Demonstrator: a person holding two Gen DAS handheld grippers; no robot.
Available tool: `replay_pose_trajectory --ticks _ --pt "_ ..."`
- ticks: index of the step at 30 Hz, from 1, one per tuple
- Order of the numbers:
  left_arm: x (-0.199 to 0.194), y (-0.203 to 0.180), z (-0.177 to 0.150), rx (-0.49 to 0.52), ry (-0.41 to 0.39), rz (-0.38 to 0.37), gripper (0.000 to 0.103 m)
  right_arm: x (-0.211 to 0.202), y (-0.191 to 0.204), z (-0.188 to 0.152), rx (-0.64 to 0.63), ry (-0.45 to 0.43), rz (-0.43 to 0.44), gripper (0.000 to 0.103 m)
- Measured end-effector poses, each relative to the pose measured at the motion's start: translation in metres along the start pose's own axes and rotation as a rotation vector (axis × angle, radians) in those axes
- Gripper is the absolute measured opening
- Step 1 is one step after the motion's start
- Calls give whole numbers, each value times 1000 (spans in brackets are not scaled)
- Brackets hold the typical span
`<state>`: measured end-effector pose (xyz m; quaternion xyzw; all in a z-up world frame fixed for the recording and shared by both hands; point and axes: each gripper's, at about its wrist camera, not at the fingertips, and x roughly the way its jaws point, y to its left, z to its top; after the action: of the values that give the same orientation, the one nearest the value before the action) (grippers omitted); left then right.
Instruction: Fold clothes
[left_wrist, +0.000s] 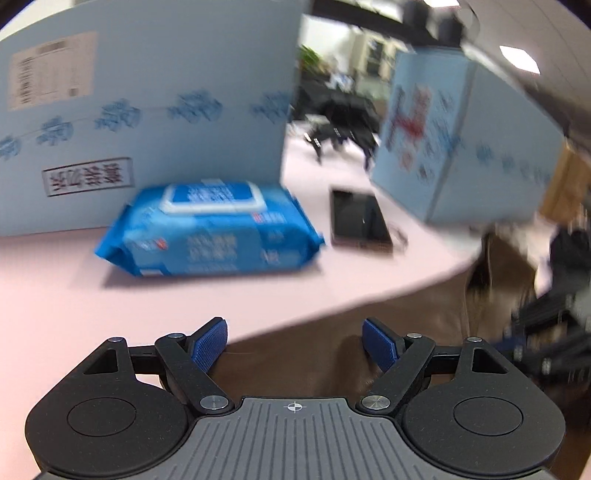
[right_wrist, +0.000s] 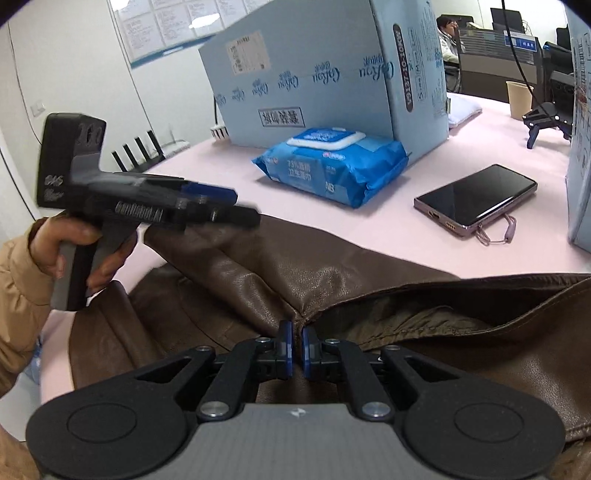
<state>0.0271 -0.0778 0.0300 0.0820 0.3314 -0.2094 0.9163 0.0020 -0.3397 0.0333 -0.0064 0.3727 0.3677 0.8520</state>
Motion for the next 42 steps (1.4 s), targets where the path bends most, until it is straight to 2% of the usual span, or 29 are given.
replay_pose_trajectory --ticks 2,5,8,10,11,13,15,18,20,21,23,25,27,29,35,38,39,41,42 --pt "3 -2 -2 23 17 8 83 0 2 2 -11 22 -27 12" --pt "7 4 -2 -5 38 -9 84 -25 1 8 -13 21 -64 17" --pt "11 9 -4 -19 29 -22 85 -69 -14 11 38 -63 -172 30" --pt "11 9 -5 -13 22 -20 86 -98 -29 11 108 -134 -262 48" --pt "11 8 -6 -11 18 -19 86 -112 -36 10 143 -170 -307 53" --pt "11 9 -8 -12 7 -22 86 -146 -68 4 317 -257 -401 54" --pt "10 9 -10 -14 -6 -27 86 -161 -91 0 441 -301 -412 55" --pt "9 10 -12 -17 -21 -31 86 -159 -124 -5 574 -301 -416 55" --pt "9 11 -14 -22 -29 -36 86 -144 -135 -1 520 -222 -497 55" --pt "9 12 -14 -25 -33 -41 86 -130 -135 6 391 -151 -543 55" --pt "9 14 -15 -32 -40 -50 86 -114 -131 13 232 -72 -523 56" --pt "9 15 -16 -35 -44 -55 86 -104 -131 19 183 -31 -438 65" --pt "9 16 -16 -38 -47 -59 86 -98 -133 22 176 -8 -416 72" --pt "9 17 -16 -41 -50 -62 86 -86 -137 24 139 28 -476 73" --pt "9 19 -16 -49 -54 -71 87 -61 -170 15 188 90 -470 73" --pt "9 19 -17 -52 -56 -74 87 -50 -180 7 214 106 -424 72" --pt "9 19 -16 -53 -56 -75 87 -50 -184 2 226 78 -397 69" --pt "9 19 -16 -54 -57 -77 87 -55 -185 0 229 56 -368 53" --pt "9 19 -16 -55 -57 -77 87 -58 -185 0 235 46 -349 32"
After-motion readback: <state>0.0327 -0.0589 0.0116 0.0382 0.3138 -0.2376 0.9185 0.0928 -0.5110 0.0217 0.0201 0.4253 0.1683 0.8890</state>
